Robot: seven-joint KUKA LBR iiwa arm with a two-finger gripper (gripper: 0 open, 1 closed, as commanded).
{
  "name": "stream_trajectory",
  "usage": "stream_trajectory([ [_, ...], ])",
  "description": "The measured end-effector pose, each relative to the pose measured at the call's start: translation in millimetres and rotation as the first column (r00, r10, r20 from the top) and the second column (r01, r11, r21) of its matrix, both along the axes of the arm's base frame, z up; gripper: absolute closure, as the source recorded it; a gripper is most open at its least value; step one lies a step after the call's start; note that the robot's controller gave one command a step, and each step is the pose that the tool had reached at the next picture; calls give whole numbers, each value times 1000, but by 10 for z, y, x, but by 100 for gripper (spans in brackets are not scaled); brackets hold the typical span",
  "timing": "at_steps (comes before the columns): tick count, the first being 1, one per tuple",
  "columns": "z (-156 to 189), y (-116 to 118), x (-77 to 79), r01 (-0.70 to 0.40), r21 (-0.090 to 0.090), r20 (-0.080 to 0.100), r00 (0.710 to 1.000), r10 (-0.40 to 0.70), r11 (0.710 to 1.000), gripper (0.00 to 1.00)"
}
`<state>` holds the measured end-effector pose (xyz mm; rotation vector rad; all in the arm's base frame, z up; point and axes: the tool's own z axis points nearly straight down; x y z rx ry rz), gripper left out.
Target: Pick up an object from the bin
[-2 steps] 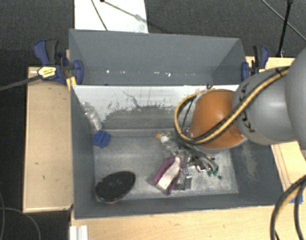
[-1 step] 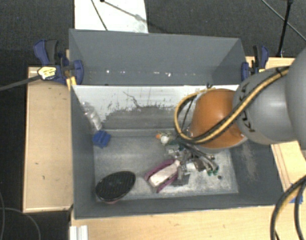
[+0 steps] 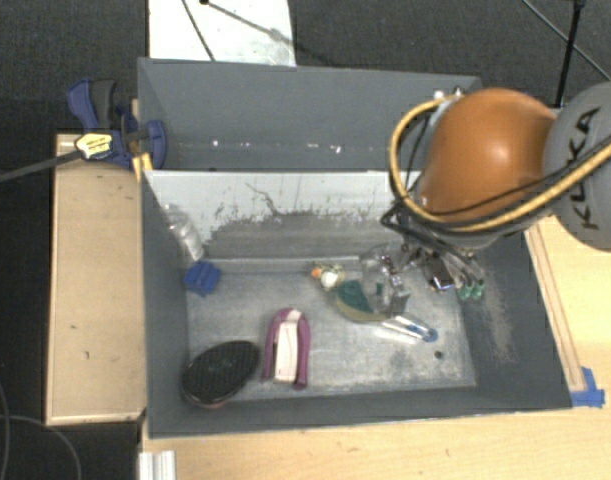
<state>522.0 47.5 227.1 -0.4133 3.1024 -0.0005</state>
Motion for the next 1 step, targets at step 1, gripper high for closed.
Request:
stream_trajectory([
  [1,-827,-67,-325,110,-2,-18,994,-110,994,100],
])
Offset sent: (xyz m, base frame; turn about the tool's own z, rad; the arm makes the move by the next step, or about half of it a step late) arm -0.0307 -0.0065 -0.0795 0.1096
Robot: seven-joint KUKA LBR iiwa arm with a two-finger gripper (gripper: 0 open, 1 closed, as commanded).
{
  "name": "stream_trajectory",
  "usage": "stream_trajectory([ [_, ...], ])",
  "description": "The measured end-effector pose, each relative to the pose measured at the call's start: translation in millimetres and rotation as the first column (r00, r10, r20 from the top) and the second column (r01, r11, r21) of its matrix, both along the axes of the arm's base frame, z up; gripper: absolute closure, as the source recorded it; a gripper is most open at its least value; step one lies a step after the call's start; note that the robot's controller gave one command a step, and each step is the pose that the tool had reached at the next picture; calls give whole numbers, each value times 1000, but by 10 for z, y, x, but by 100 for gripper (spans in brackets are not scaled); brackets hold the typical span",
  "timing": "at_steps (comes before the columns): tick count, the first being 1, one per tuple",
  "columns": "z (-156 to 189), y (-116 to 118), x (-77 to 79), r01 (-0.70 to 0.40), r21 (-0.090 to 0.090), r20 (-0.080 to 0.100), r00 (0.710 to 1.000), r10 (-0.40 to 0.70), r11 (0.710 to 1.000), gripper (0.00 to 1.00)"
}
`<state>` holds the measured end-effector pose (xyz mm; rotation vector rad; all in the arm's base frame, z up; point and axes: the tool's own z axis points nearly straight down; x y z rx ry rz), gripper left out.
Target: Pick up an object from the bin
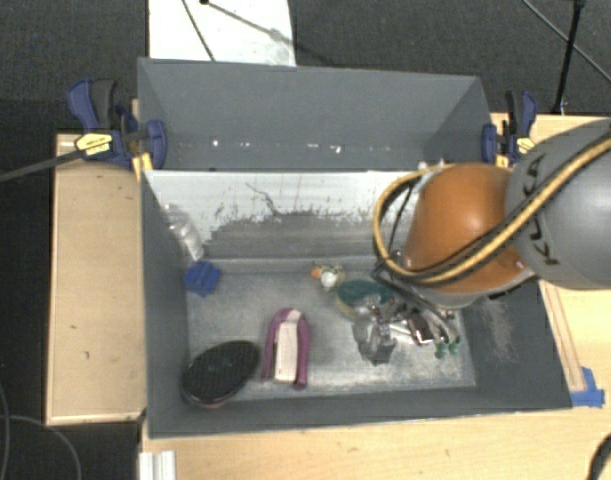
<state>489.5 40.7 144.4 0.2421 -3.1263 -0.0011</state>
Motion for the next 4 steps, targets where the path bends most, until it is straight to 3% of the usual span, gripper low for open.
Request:
stream_trajectory([
  [1,106,-533,238,-419,-3,11,908,419,908,100],
  [2,103,-510,233,-418,-1,10,908,418,908,0],
  [3,-434,-789,720,-442,-2,13,897,442,897,0],
  [4,-724,-691,840,-251,-2,14,968,251,968,0],
])
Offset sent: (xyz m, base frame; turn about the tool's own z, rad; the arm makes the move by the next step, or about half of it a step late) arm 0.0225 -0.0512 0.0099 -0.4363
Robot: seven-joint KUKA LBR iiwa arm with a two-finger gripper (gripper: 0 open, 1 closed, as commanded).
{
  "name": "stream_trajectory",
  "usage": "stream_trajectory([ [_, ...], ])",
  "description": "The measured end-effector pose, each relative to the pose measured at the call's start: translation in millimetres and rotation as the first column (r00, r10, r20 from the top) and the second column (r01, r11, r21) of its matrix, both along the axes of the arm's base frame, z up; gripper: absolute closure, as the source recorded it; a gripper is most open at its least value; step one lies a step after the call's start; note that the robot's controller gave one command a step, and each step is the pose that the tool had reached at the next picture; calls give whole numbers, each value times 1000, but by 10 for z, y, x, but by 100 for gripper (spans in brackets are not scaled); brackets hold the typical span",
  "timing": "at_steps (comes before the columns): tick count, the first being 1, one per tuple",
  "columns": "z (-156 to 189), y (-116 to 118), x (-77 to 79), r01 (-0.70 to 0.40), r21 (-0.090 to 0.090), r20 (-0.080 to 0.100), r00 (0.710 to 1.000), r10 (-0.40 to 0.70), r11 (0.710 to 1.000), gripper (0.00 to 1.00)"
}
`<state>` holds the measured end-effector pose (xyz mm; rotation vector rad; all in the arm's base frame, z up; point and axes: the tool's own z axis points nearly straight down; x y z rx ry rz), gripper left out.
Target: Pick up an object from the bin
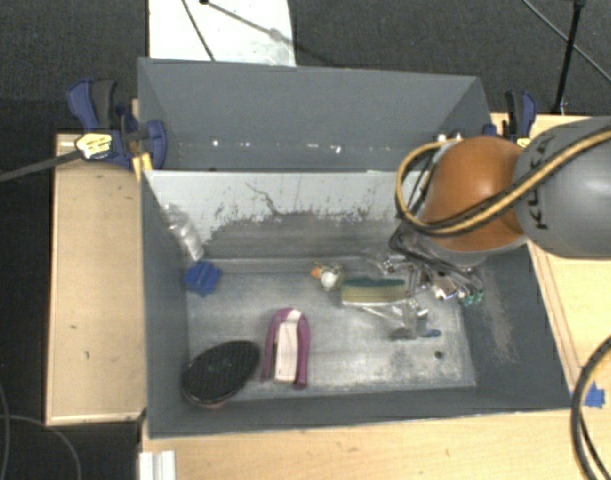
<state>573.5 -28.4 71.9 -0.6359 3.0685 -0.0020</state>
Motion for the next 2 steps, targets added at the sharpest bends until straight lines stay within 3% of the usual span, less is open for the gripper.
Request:
stream_trajectory([
  [1,-13,5,-16,2,1,-4,1000,-2,1000,100],
  [2,1503,-6,130,-21,-1,4,1000,21,1000,100],
])
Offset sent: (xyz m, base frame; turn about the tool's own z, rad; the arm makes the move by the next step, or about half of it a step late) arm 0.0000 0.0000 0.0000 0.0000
